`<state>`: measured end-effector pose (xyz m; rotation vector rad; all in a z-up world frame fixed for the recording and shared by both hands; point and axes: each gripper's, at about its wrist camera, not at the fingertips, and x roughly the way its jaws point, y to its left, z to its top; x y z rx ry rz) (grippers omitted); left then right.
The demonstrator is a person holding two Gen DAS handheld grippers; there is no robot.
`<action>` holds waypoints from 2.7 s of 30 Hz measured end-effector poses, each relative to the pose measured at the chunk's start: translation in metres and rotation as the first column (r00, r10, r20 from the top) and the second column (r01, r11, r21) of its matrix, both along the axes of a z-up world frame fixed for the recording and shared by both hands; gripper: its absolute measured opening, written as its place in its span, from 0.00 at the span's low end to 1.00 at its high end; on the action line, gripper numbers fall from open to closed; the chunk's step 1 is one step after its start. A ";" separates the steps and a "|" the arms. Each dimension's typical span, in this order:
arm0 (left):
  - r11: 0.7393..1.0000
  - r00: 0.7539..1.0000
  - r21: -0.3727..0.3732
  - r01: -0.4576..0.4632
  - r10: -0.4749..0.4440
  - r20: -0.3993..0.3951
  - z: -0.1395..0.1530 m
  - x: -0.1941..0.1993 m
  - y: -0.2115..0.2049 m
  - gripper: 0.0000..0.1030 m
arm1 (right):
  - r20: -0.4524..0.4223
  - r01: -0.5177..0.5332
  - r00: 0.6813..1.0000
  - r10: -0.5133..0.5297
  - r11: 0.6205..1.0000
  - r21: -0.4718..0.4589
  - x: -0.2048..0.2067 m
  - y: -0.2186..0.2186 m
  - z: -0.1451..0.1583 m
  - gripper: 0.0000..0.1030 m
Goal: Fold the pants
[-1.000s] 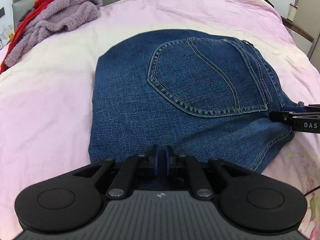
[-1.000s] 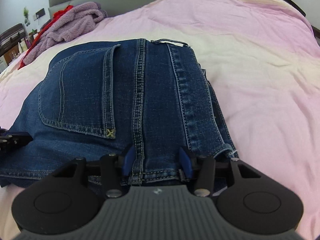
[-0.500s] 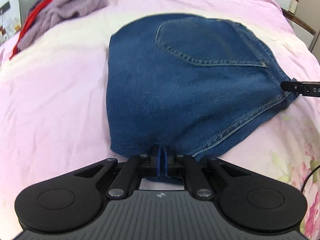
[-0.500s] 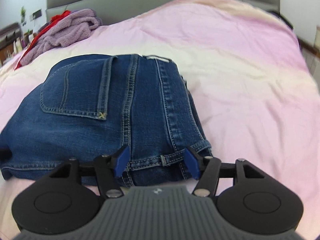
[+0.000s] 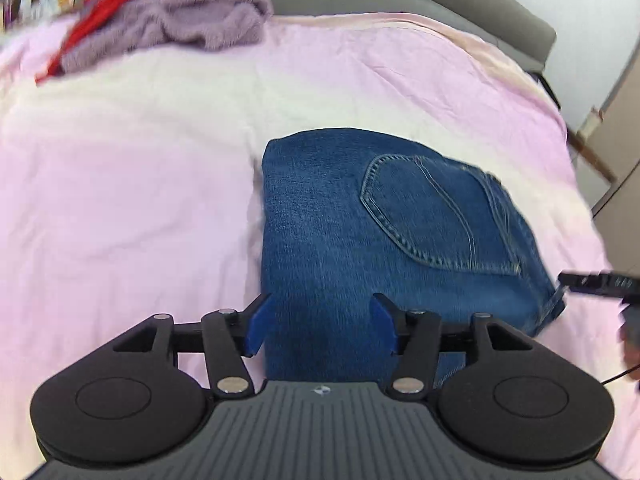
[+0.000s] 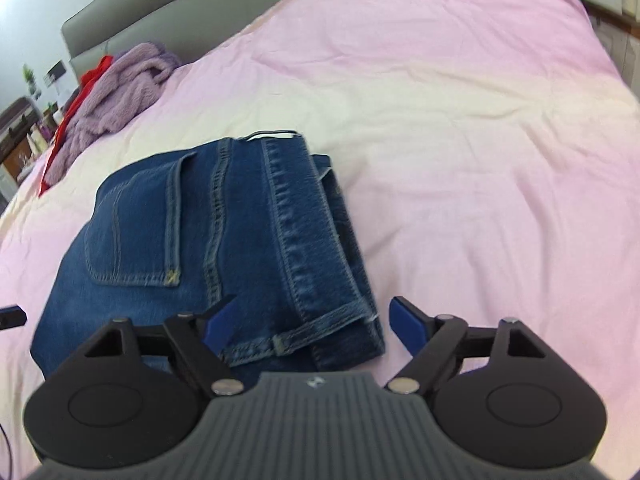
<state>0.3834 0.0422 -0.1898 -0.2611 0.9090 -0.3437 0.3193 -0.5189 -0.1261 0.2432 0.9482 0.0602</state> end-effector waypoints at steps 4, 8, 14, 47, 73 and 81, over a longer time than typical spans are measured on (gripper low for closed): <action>0.991 0.994 -0.119 -0.067 0.056 -0.095 -0.022 0.035 0.019 0.71 | -0.072 0.029 0.997 -0.020 0.992 0.124 0.031 -0.026 -0.017 0.81; 0.984 0.985 -0.167 -0.056 0.027 -0.171 -0.046 0.057 0.019 0.71 | -0.125 0.055 0.992 -0.024 0.967 0.248 0.054 -0.043 -0.038 0.80; 0.962 0.982 -0.269 -0.049 -0.003 -0.189 -0.070 0.074 0.015 0.73 | -0.135 0.032 0.991 0.019 0.932 0.362 0.074 -0.046 -0.066 0.79; 0.997 1.000 0.073 0.030 -0.030 -0.005 0.093 0.005 0.134 0.06 | 0.029 -0.128 0.991 0.129 0.875 0.466 -0.002 0.178 0.037 0.14; 0.959 0.994 0.273 -0.077 0.095 -0.054 0.002 -0.008 0.196 0.39 | -0.087 -0.184 0.976 0.200 0.969 0.162 -0.026 0.304 -0.044 0.50; 0.898 0.986 0.422 -0.123 0.062 0.155 0.132 -0.070 0.191 0.40 | 0.055 -0.217 0.974 0.219 0.975 -0.050 -0.063 0.289 0.055 0.62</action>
